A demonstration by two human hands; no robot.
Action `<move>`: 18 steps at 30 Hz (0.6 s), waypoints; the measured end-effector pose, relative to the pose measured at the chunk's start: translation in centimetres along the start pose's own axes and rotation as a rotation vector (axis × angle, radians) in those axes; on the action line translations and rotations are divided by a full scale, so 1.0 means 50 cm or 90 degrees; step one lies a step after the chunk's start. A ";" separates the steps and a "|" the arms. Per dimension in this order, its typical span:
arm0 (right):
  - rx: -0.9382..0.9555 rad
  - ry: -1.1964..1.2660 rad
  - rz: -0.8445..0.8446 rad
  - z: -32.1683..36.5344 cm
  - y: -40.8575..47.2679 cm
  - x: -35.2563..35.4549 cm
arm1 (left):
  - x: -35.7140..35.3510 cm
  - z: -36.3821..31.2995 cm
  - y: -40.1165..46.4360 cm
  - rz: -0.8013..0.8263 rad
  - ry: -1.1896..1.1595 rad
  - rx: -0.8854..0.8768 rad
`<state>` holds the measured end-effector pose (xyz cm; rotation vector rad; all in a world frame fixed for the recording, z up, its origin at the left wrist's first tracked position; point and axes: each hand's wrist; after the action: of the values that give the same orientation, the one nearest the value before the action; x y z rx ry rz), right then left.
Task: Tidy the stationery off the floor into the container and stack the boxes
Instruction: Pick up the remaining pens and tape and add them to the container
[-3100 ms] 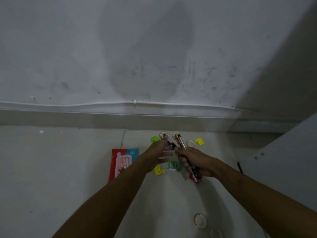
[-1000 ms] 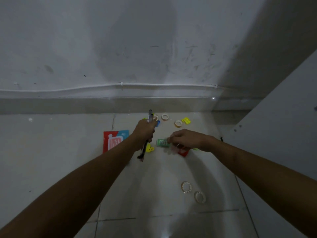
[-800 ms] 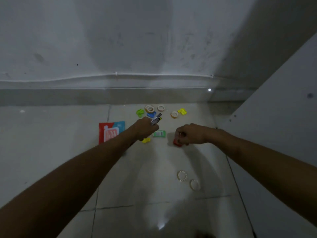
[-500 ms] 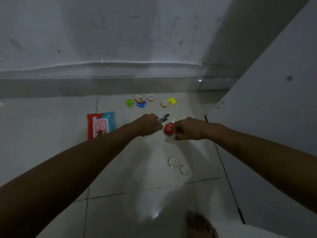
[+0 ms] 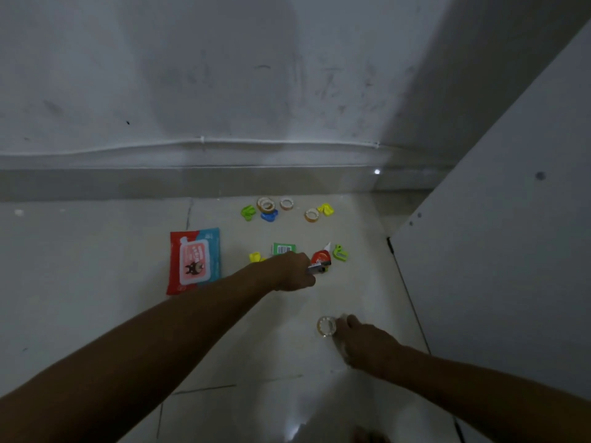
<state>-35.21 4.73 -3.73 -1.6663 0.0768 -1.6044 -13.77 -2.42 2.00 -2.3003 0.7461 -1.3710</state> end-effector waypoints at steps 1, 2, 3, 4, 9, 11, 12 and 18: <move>-0.007 0.016 -0.016 0.003 0.004 0.009 | 0.003 0.002 -0.002 -0.005 -0.001 -0.002; -0.013 0.030 -0.037 0.005 0.010 0.022 | 0.008 0.004 -0.003 -0.009 -0.002 0.000; -0.008 0.041 -0.054 0.008 0.016 0.036 | 0.014 0.006 -0.004 -0.013 -0.004 0.007; 0.004 0.051 -0.067 0.012 0.023 0.047 | 0.020 0.010 -0.005 -0.018 -0.008 0.017; 0.100 -0.020 -0.035 0.039 0.051 0.067 | 0.039 0.037 -0.015 -0.049 -0.011 0.066; 0.113 -0.061 0.007 0.049 0.059 0.056 | 0.042 0.053 -0.018 -0.050 -0.011 0.081; 0.123 -0.080 0.016 0.052 0.066 0.056 | 0.051 0.061 -0.018 -0.052 -0.001 0.080; 0.165 -0.154 0.035 0.041 0.075 0.051 | 0.075 0.090 -0.024 -0.085 0.000 0.095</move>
<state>-31.17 1.82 -3.55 -1.6245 -0.1996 -1.3011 -8.03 -3.59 3.18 -2.2673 0.4801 -1.4314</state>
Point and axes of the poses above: each hand's wrist, its own y-axis towards the middle knuckle, its own x-axis out of the back of the hand, z = x × y, and after that the axes turned 2 degrees about -z, right-handed
